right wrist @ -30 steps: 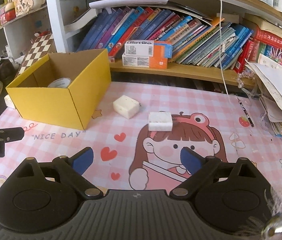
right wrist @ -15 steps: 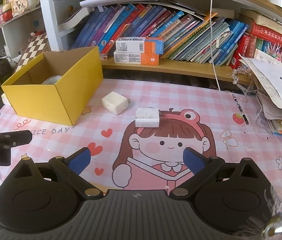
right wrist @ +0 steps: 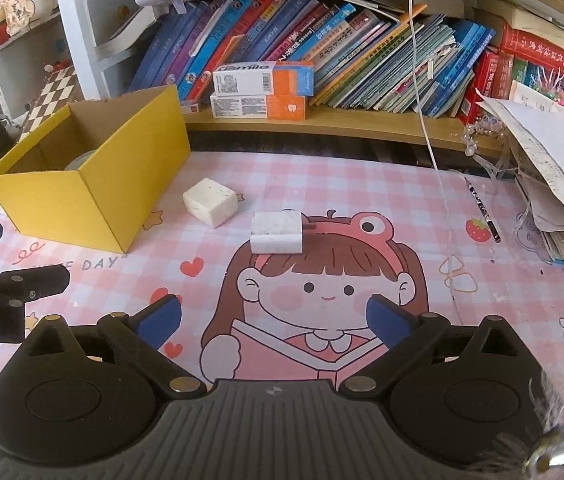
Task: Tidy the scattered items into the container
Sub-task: 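Grasp the white foam block with the right gripper while the left tool approaches the white cube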
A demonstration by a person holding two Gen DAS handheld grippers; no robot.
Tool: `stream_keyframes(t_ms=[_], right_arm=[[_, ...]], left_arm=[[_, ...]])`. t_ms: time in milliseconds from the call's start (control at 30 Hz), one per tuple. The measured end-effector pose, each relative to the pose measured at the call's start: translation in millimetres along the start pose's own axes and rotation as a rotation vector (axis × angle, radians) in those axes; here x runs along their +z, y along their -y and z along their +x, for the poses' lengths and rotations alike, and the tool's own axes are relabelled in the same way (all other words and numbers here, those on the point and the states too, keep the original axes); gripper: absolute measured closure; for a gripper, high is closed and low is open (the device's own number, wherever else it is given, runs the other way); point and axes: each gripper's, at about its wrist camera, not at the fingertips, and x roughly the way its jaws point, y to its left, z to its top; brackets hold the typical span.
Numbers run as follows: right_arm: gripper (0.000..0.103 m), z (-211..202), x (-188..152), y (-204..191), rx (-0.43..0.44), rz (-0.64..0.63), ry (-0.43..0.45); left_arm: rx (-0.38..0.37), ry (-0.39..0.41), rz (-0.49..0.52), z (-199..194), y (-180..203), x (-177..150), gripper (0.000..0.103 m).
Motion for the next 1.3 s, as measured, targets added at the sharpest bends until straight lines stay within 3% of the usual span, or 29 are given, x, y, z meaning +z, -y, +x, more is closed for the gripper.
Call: stream_keyframes(t_ms=[367,933,1300], right_arm=[[0.003,21,1,4,-0.016,-0.026,0.001],[0.006,59,6,15,0.008,-0.027,-0.017],[0.016,97,25,13,0.038,-0.059,0.001]], left_arm=[[0.004,-0.004,0.006,18,5,9,0.004],[0.007,0.011,0.127,42,22,23,0.004],[0.014,0.027,0.179,54,30,32,0.004]])
